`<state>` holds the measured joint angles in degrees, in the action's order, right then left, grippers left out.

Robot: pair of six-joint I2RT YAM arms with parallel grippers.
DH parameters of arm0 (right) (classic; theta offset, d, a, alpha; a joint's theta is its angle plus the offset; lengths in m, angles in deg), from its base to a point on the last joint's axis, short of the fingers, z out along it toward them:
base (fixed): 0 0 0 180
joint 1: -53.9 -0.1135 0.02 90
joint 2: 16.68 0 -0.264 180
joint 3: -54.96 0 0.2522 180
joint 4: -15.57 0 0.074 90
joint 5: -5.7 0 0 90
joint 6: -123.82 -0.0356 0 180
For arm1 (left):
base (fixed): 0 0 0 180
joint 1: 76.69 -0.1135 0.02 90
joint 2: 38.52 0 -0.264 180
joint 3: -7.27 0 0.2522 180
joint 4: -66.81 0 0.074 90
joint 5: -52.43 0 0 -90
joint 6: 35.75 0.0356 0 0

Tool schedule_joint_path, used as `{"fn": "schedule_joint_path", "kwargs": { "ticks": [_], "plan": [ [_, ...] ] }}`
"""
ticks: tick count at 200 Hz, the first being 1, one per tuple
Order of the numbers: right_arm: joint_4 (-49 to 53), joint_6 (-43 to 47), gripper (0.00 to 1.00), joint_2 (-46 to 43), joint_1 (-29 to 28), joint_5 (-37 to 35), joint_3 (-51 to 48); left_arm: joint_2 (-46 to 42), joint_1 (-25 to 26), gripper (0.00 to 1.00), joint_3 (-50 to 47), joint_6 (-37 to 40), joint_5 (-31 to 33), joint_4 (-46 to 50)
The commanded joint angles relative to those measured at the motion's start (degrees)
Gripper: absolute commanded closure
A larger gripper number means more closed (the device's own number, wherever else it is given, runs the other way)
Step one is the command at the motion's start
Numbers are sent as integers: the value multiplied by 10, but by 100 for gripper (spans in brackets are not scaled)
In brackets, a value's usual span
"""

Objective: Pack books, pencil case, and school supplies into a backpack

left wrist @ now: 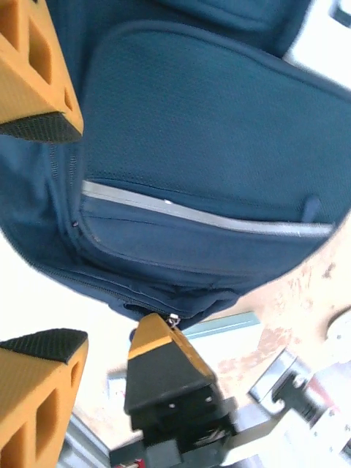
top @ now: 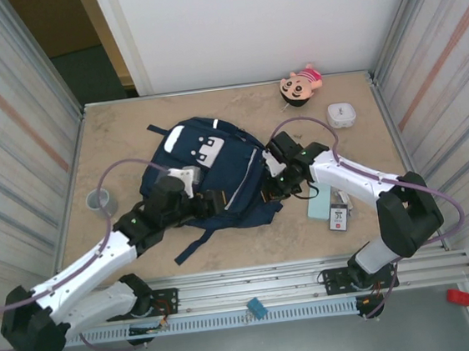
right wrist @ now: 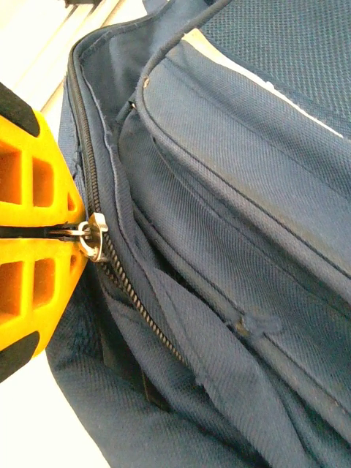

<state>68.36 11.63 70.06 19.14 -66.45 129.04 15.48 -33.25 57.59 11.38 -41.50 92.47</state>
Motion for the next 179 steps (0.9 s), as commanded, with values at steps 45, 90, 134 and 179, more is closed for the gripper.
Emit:
{"fn": "schedule_joint_path", "kwargs": {
  "ticks": [45, 90, 134, 179],
  "plan": [
    [-25, -1, 100, -6, -24, 7, -10, -104, -3, 32, -103, -313, 101, 86],
    [-31, -3, 100, -4, -51, 6, -10, -76, -27, 32, -147, -315, 84, 29],
    [-40, -28, 100, -4, -94, 6, -13, -31, -86, 32, -158, -266, 62, -41],
    [-82, -79, 100, -11, -150, 14, -18, 10, -180, 32, -150, -190, 19, -85]
  ]
}}
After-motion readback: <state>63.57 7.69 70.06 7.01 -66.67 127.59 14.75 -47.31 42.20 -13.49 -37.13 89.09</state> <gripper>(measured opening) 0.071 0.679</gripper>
